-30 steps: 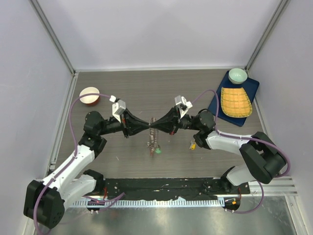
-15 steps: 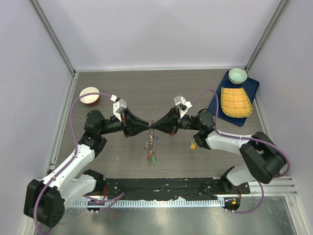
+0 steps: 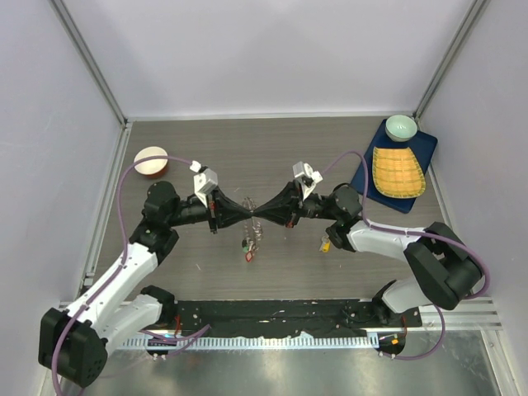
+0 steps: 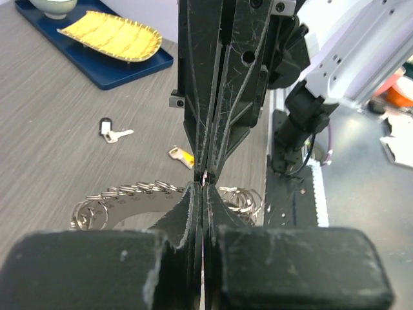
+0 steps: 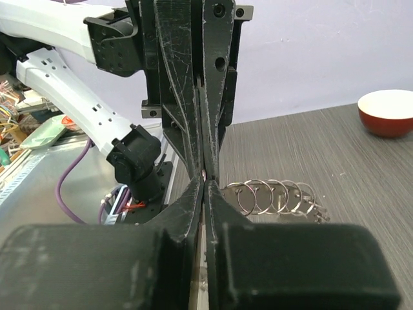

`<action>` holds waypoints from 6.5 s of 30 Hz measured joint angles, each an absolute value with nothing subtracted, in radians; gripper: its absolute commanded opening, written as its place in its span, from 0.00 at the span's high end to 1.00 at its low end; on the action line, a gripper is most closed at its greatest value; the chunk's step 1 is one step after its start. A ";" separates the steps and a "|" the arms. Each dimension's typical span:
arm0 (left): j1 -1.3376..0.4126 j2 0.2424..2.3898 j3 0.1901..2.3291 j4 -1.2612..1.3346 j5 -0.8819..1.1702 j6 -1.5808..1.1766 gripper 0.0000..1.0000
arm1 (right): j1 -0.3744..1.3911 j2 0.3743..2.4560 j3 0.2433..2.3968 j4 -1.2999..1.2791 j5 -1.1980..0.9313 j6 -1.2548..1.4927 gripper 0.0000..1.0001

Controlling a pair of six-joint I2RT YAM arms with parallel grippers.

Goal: Put the keys on the keyring

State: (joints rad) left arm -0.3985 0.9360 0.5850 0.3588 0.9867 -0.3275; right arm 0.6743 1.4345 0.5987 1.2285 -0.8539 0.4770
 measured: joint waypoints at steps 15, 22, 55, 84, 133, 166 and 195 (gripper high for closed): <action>-0.414 0.856 0.686 -0.208 0.867 0.144 1.00 | 0.680 1.148 0.658 0.683 -0.657 0.249 0.43; -0.488 0.797 0.679 -0.327 0.796 0.326 1.00 | 0.680 1.078 0.721 0.273 -0.426 0.181 0.34; -0.813 0.962 0.596 -0.291 0.607 0.513 1.00 | 0.521 1.383 0.808 -0.209 0.104 0.229 0.23; -0.814 0.933 0.596 -0.293 0.515 0.529 1.00 | 0.401 1.604 0.891 -0.130 0.091 0.106 0.68; -0.816 0.933 0.596 -0.292 0.496 0.527 1.00 | 0.390 1.673 0.883 -0.091 0.020 0.019 0.78; -0.816 0.881 0.596 -0.297 0.489 0.524 1.00 | 0.477 1.473 0.798 -0.064 -0.047 -0.101 0.99; -0.816 0.746 0.579 -0.290 0.522 0.527 1.00 | 0.879 1.047 0.648 -0.064 -0.447 -0.395 0.99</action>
State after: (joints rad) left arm -0.8162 0.7456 0.5793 -0.2905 0.5220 0.5274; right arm 0.8795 1.0470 0.6476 -0.0635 -0.4469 -0.3950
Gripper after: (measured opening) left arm 0.010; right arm 0.031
